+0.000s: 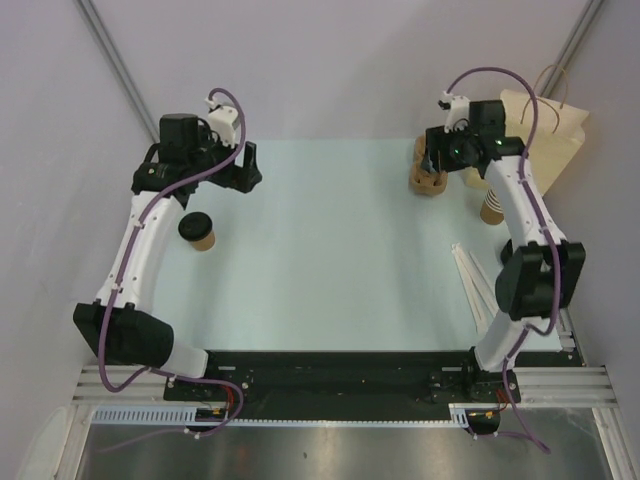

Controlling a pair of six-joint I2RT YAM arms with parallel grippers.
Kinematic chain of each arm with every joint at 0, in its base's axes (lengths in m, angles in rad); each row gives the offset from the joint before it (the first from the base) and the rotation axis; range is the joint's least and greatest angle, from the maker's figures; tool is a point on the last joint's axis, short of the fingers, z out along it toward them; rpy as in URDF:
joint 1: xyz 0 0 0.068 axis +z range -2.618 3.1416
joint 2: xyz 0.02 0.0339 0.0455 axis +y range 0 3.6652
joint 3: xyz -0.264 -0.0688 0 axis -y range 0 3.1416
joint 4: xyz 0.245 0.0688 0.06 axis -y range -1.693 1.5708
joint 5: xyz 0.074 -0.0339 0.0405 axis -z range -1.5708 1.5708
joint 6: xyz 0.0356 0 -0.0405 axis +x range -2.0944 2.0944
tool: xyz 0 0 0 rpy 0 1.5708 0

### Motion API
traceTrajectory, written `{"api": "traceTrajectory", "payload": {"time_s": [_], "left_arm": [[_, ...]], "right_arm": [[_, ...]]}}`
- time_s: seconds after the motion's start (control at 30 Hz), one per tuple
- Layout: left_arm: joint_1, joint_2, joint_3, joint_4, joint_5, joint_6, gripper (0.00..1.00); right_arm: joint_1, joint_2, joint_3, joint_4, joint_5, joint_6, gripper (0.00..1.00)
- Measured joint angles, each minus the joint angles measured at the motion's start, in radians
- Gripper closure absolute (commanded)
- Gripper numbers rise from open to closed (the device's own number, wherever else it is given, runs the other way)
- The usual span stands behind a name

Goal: Pack the takeout coffee

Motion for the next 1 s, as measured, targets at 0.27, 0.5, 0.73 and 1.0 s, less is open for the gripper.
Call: {"api": "traceTrajectory", "payload": {"time_s": [0.27,0.5,0.73,1.0], "left_arm": [[-0.013,0.004,-0.028,0.029,-0.01,-0.055,0.09],[-0.013,0.004,-0.088,0.033,-0.018,-0.082,0.09],[-0.013,0.004,-0.095,0.036,-0.029,-0.082,0.08],[-0.013,0.011,-0.095,0.037,-0.04,-0.082,0.09]], "right_arm": [[0.035,0.37,0.259,0.098,0.138,0.037,0.5],[0.052,0.521,0.334,0.15,0.246,0.097,0.56],[0.063,0.642,0.482,0.213,0.282,0.1,0.59],[0.066,0.708,0.541,0.268,0.316,0.087,0.64]]}}
